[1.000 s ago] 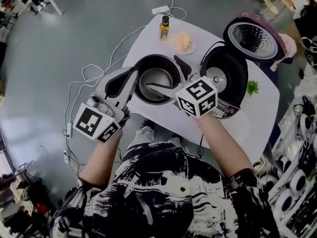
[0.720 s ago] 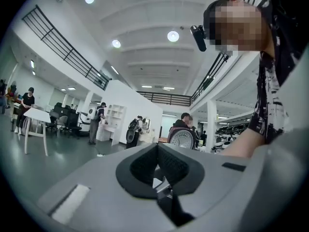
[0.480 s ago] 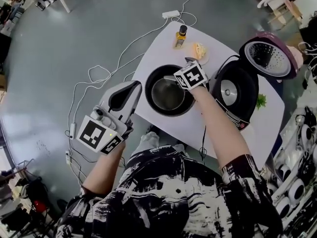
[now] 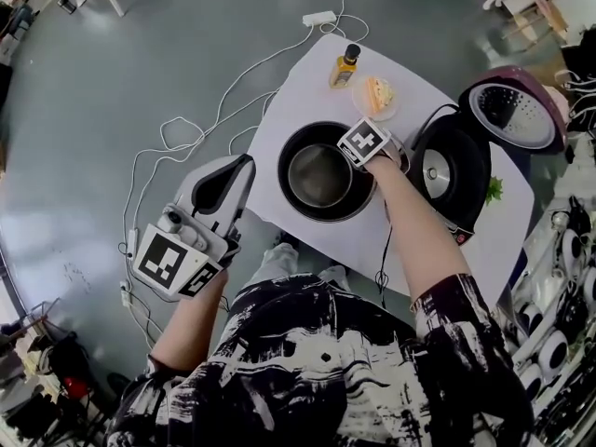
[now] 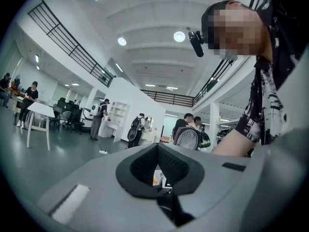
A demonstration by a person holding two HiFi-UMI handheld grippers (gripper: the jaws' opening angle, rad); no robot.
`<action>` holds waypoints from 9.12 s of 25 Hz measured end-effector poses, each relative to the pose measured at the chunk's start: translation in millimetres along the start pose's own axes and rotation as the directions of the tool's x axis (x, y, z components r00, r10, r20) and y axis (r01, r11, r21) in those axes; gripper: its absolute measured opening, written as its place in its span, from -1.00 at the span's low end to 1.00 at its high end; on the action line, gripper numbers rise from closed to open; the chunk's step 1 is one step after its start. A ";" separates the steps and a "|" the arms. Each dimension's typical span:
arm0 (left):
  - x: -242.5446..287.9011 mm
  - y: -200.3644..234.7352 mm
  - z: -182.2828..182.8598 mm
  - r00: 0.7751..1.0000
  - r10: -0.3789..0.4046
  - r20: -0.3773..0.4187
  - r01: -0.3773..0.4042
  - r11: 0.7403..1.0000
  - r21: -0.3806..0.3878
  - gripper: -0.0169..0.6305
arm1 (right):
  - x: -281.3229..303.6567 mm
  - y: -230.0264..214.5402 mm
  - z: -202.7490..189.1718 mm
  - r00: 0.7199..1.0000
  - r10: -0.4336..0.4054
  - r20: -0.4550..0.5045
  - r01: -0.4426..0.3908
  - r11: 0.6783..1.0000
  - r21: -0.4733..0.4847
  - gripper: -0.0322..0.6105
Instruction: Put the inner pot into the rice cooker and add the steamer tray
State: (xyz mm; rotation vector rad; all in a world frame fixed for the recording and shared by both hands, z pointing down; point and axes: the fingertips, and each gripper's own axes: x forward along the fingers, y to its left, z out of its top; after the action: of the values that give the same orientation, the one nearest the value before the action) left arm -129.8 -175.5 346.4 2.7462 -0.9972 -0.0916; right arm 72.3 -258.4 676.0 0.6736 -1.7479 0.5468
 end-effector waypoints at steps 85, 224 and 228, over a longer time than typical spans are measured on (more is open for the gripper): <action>148.0 -219.7 9.5 0.893 -0.449 -0.003 0.449 0.893 0.025 -0.93 | -200.2 -161.1 -333.9 0.827 -0.534 -0.175 0.542 0.676 0.499 -0.54; 158.6 -369.6 -18.5 0.816 -0.573 -0.081 0.578 0.810 0.100 -0.93 | -490.4 67.0 -284.0 0.150 -0.557 0.817 0.143 0.830 0.540 -0.91; 159.2 -368.7 -16.5 0.816 -0.572 -0.079 0.577 0.810 0.099 -0.93 | -483.9 61.2 -275.9 0.170 -0.557 0.813 0.129 0.831 0.542 -0.91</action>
State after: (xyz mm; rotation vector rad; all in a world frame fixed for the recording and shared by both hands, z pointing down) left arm 225.6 0.7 282.1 3.0450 -0.1214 -0.0642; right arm 324.0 49.0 280.7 1.9908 -2.4988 0.0103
